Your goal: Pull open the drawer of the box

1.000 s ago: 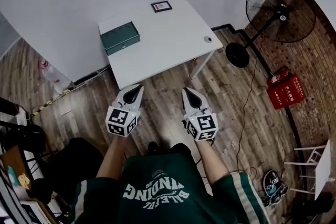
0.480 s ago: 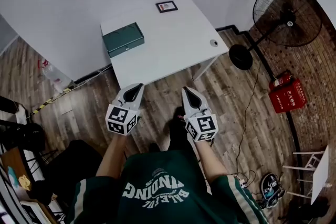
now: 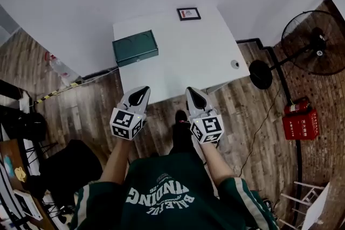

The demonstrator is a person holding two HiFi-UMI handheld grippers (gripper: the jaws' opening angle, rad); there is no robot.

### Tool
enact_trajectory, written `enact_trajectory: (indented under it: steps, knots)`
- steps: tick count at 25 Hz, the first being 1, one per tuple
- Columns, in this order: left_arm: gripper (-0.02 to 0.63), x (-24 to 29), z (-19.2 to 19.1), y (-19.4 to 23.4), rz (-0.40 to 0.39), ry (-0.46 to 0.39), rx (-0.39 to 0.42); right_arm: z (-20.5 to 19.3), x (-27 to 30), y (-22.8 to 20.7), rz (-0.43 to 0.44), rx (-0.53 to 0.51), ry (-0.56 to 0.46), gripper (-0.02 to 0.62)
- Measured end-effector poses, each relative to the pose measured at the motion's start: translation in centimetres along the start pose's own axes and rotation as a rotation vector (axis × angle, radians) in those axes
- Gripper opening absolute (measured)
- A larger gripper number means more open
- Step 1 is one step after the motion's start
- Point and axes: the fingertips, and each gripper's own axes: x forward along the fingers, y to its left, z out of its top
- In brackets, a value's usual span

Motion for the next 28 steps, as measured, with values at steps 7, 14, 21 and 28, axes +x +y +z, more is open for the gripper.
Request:
enact_trajectory:
  steps: [7, 14, 21, 28]
  knots:
    - [0.052, 4.8, 0.9, 5.2, 0.185, 0.027, -0.071, 1.2, 10.2, -3.5, 0.189, -0.004, 0.053, 0.002]
    - [0.054, 7.0, 1.9, 9.3, 0.354, 0.017, -0.129, 1.9, 17.3, -4.1, 0.365, -0.026, 0.097, 0.002]
    - [0.054, 7.0, 1.8, 12.3, 0.440, 0.010, -0.171, 1.4, 21.1, -3.5, 0.436, -0.026, 0.133, 0.002]
    - [0.054, 6.2, 1.2, 14.4, 0.456, 0.015, -0.193, 0.1, 22.9, -1.2, 0.469, 0.011, 0.172, 0.002]
